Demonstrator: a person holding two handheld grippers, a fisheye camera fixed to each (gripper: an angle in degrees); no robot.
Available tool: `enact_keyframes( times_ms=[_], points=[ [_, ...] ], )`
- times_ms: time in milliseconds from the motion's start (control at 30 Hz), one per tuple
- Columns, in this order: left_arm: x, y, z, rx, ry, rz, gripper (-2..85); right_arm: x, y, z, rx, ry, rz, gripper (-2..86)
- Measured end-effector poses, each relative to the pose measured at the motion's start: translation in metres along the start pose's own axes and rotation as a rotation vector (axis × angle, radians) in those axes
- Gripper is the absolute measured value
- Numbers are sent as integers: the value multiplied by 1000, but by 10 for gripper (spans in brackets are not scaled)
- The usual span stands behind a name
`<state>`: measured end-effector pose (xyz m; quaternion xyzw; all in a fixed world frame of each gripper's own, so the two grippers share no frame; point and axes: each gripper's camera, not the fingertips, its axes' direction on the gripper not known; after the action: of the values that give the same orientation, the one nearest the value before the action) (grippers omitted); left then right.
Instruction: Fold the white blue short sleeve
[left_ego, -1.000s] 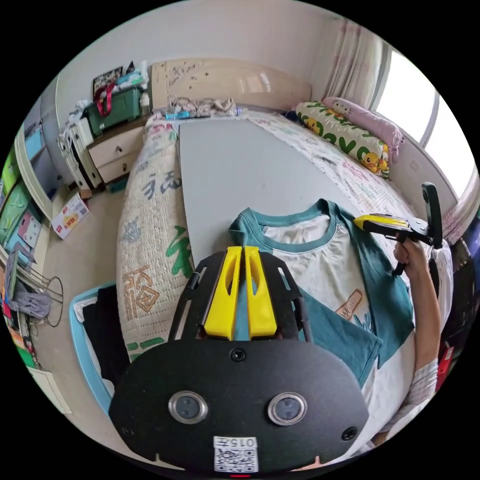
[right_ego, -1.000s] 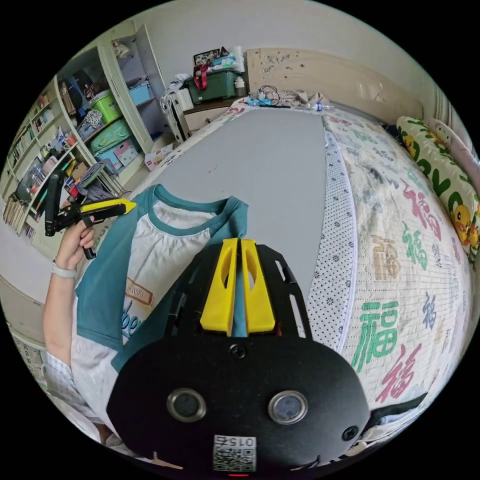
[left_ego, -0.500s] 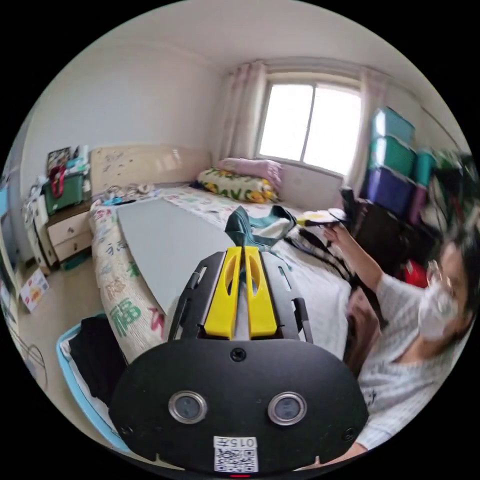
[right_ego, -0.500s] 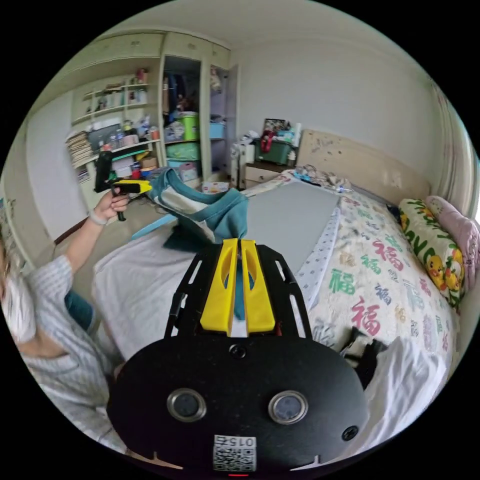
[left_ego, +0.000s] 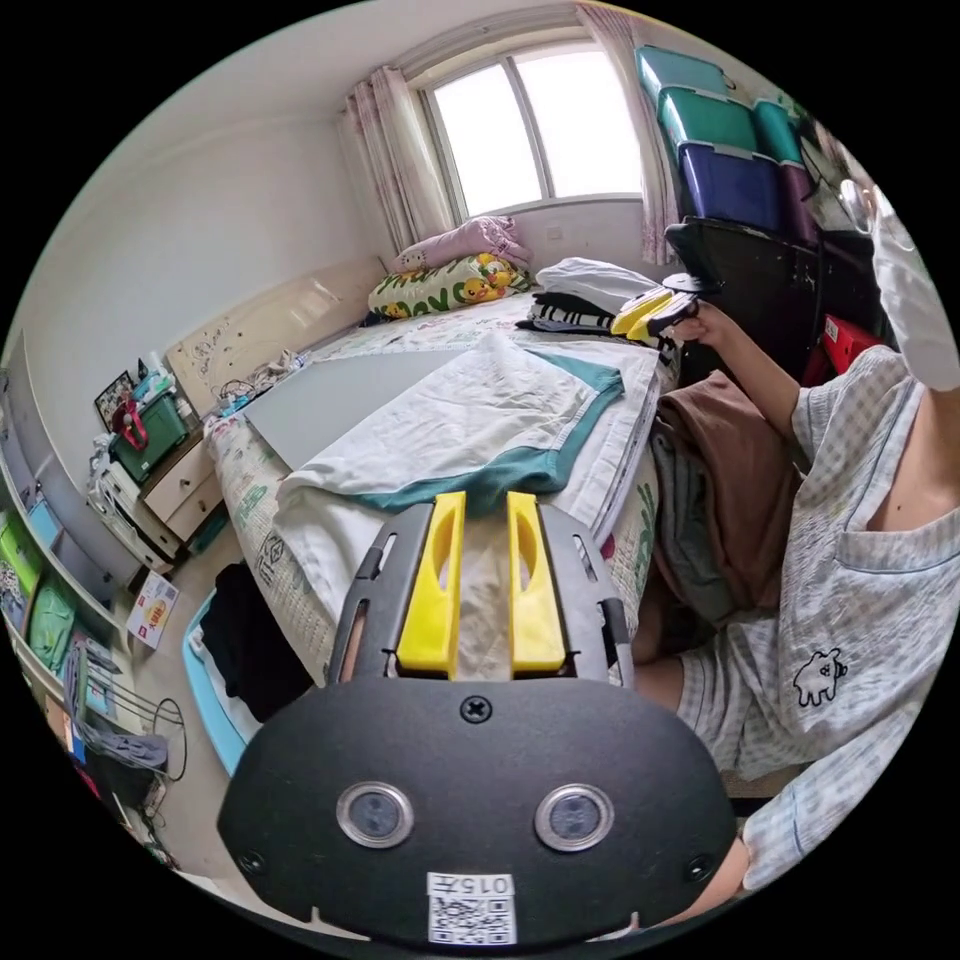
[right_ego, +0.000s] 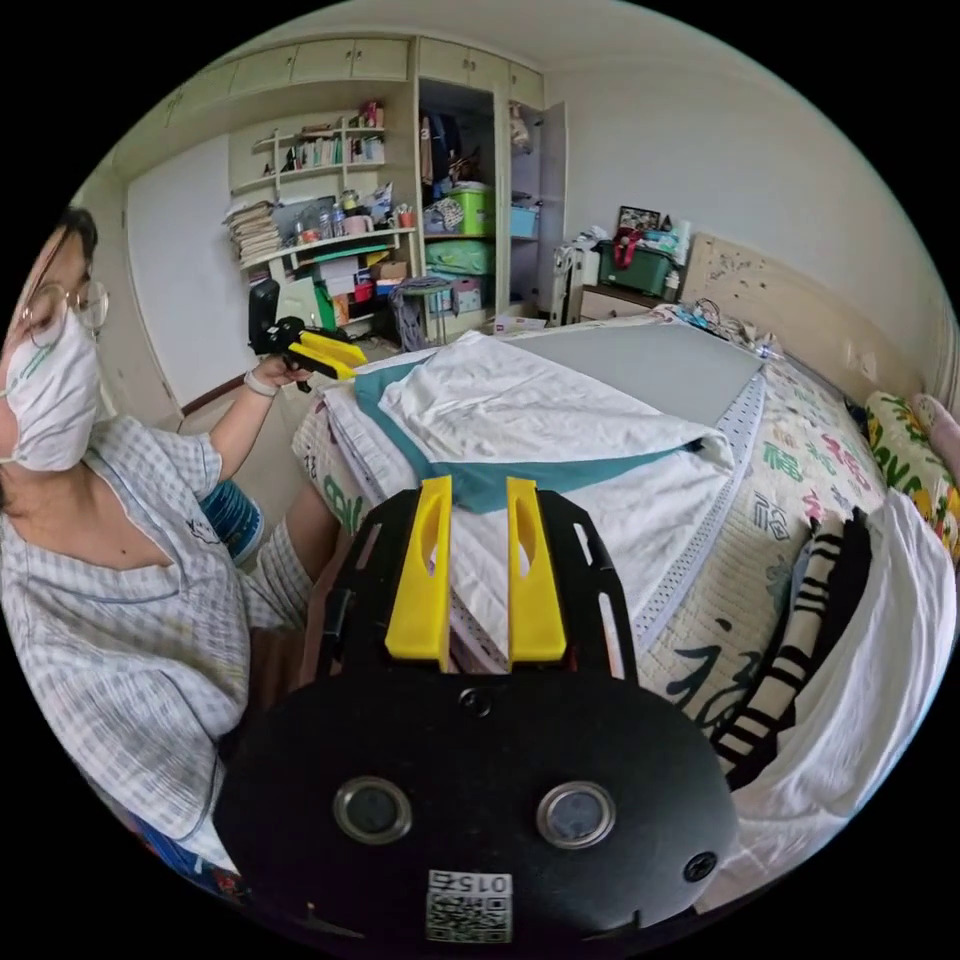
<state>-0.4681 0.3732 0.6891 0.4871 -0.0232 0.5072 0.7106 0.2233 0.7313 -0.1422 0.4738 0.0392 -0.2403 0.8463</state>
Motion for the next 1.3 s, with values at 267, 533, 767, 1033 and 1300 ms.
enact_keyframes(
  times_ms=[267,533,767,1033,1300],
  points=[
    [54,-14,-18,-16,-87,18,86,15,38,101,-87,38,-41,109],
    [94,-22,-37,29,-155,24,64,44,74,153,-40,93,-23,77],
    [99,-15,-61,86,-111,-31,4,75,101,169,8,44,-17,10],
    [125,3,-74,111,-148,-48,0,101,117,194,101,61,-1,36],
    [133,12,-56,102,-184,-60,6,120,99,277,5,116,-3,66]
  ],
)
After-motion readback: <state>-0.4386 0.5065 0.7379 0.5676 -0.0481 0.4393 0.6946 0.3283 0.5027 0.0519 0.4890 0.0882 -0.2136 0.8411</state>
